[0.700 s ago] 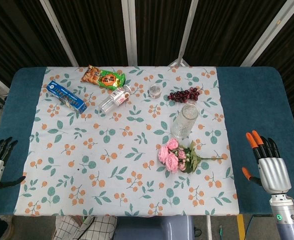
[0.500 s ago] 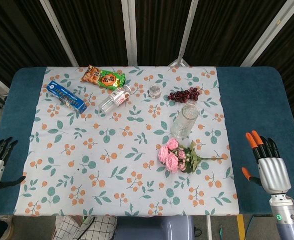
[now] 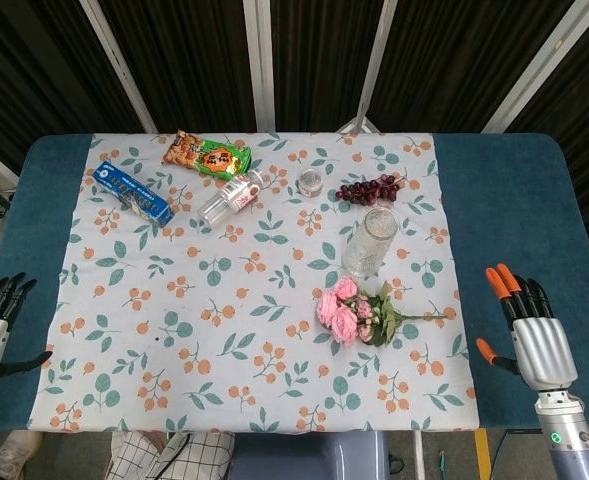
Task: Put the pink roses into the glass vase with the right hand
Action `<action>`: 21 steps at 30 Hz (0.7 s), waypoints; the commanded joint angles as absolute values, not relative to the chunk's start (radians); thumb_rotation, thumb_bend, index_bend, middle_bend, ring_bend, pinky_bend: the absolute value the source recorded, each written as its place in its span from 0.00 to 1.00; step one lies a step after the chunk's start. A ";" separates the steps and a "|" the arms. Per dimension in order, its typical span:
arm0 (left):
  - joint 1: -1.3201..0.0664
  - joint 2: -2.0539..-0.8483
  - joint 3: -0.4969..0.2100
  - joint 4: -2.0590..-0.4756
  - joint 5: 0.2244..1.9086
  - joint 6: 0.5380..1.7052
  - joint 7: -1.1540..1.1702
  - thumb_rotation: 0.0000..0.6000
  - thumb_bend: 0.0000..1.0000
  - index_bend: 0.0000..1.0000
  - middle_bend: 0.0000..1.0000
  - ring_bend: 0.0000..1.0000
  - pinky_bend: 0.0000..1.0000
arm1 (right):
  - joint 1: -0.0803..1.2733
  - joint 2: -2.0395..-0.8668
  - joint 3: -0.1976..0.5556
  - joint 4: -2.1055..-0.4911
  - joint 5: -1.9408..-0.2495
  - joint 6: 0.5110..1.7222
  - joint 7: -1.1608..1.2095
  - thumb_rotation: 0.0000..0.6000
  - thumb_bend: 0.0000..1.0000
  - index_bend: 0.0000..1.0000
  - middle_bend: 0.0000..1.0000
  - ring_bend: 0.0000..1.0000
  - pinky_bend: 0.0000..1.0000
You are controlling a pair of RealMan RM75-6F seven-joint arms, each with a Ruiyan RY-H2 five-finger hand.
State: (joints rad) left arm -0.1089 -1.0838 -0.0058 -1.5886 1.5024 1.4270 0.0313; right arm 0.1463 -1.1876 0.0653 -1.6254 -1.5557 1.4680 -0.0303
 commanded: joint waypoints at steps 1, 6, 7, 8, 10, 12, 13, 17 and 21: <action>-0.109 -1.083 -0.006 -1.589 1.503 1.427 0.029 1.00 0.00 0.00 0.00 0.00 0.00 | 0.153 -1.190 0.056 -1.645 -1.567 1.454 -0.040 1.00 0.29 0.00 0.00 0.00 0.00; -0.106 -1.079 -0.002 -1.591 1.509 1.431 0.023 1.00 0.00 0.00 0.00 0.00 0.00 | 0.183 -1.201 0.039 -1.705 -1.571 1.384 -0.055 1.00 0.29 0.00 0.00 0.00 0.00; -0.106 -1.079 -0.002 -1.592 1.509 1.431 0.022 1.00 0.00 0.00 0.00 0.00 0.00 | 0.188 -1.203 0.039 -1.713 -1.568 1.373 -0.057 1.00 0.29 0.00 0.00 0.00 0.00; -0.106 -1.079 -0.003 -1.593 1.508 1.431 0.019 1.00 0.00 0.00 0.00 0.00 0.00 | 0.200 -1.210 0.040 -1.728 -1.561 1.350 -0.061 1.00 0.29 0.00 0.00 0.00 0.00; -0.107 -1.077 -0.003 -1.593 1.506 1.427 0.013 1.00 0.00 0.00 0.00 0.00 0.00 | 0.230 -1.232 0.051 -1.753 -1.541 1.300 -0.081 1.00 0.29 0.00 0.00 0.00 0.00; -0.107 -1.075 -0.003 -1.594 1.506 1.426 0.010 1.00 0.00 0.00 0.00 0.00 0.00 | 0.256 -1.256 0.060 -1.761 -1.520 1.258 -0.106 1.00 0.29 0.00 0.00 0.00 0.00; -0.108 -1.075 -0.003 -1.594 1.506 1.425 0.008 1.00 0.00 0.00 0.00 0.00 0.00 | 0.268 -1.270 0.066 -1.762 -1.505 1.238 -0.119 1.00 0.29 0.00 0.00 0.00 0.00; -0.109 -1.072 -0.002 -1.596 1.504 1.420 0.000 1.00 0.00 0.00 0.00 0.00 0.00 | 0.309 -1.327 0.084 -1.759 -1.432 1.160 -0.169 1.00 0.29 0.00 0.00 0.00 0.00; -0.110 -1.068 -0.001 -1.597 1.502 1.415 -0.009 1.00 0.00 0.00 0.00 0.00 0.00 | 0.343 -1.393 0.111 -1.735 -1.352 1.115 -0.228 1.00 0.29 0.00 0.00 0.00 0.00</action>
